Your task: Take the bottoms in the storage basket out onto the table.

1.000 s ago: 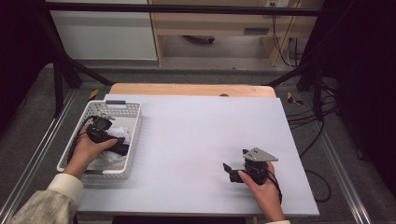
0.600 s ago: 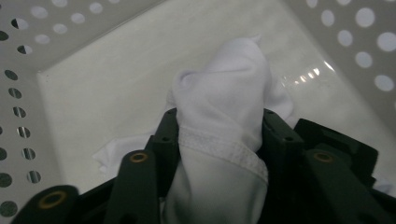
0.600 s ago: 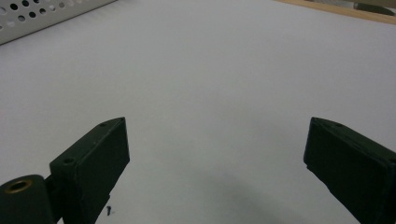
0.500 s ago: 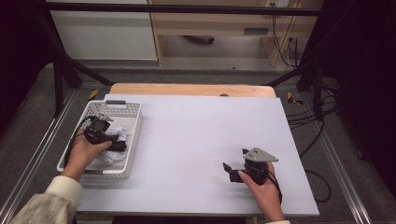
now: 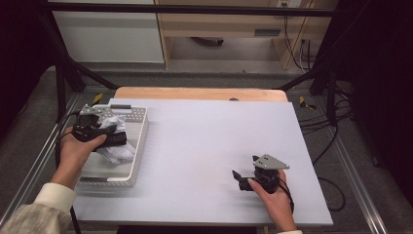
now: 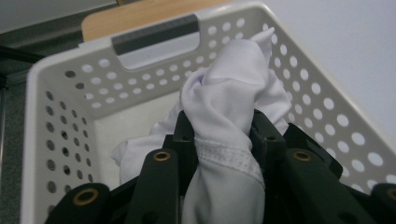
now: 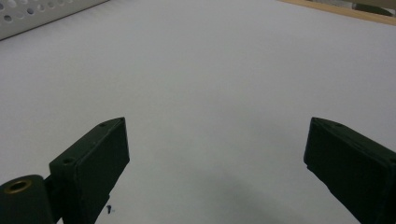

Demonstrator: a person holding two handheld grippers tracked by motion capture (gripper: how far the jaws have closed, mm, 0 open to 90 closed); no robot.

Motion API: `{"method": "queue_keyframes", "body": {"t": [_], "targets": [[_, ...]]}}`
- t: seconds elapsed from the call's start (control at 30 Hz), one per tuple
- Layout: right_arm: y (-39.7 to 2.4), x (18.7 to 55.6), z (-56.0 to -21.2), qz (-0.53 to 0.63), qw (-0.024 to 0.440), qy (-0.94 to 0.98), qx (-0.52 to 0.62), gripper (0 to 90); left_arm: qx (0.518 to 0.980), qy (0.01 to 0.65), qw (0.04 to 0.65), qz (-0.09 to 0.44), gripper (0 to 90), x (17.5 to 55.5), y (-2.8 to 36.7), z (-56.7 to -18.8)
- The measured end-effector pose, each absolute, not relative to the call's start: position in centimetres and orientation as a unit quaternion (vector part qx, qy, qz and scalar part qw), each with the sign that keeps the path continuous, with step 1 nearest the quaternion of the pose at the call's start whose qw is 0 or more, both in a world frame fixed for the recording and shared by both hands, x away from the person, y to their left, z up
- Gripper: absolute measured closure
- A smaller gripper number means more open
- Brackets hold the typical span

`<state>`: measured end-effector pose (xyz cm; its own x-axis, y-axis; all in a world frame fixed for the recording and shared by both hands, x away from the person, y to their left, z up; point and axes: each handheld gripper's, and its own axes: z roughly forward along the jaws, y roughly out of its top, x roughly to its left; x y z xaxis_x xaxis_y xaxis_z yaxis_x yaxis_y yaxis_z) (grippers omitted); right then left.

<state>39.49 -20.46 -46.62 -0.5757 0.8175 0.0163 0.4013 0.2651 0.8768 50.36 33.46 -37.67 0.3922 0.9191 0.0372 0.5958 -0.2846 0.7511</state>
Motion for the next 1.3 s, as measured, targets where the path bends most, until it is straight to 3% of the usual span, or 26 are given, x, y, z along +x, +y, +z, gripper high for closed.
{"method": "queue_keyframes", "body": {"t": [0.17, 0.2, 0.23, 1.3], "targets": [[-20.5, 39.6, -46.6, 0.455, 0.228, 0.762, 0.4, 6.8, 0.746, 0.496, 0.362, 0.258, 72.0, 50.2, 34.1, -35.6], [-20.5, 39.6, -46.6, 0.456, 0.228, 0.762, 0.4, 6.8, 0.743, 0.495, 0.365, 0.264, 79.5, 50.1, 34.2, -35.1], [-20.5, 39.5, -46.6, 0.456, 0.227, 0.762, 0.4, 6.8, 0.74, 0.494, 0.37, 0.268, 80.2, 50.1, 34.2, -34.8], [-20.5, 39.6, -46.7, 0.458, 0.225, 0.761, 0.401, 6.1, 0.712, 0.47, 0.433, 0.292, 80.4, 49.3, 33.2, -30.2]]}}
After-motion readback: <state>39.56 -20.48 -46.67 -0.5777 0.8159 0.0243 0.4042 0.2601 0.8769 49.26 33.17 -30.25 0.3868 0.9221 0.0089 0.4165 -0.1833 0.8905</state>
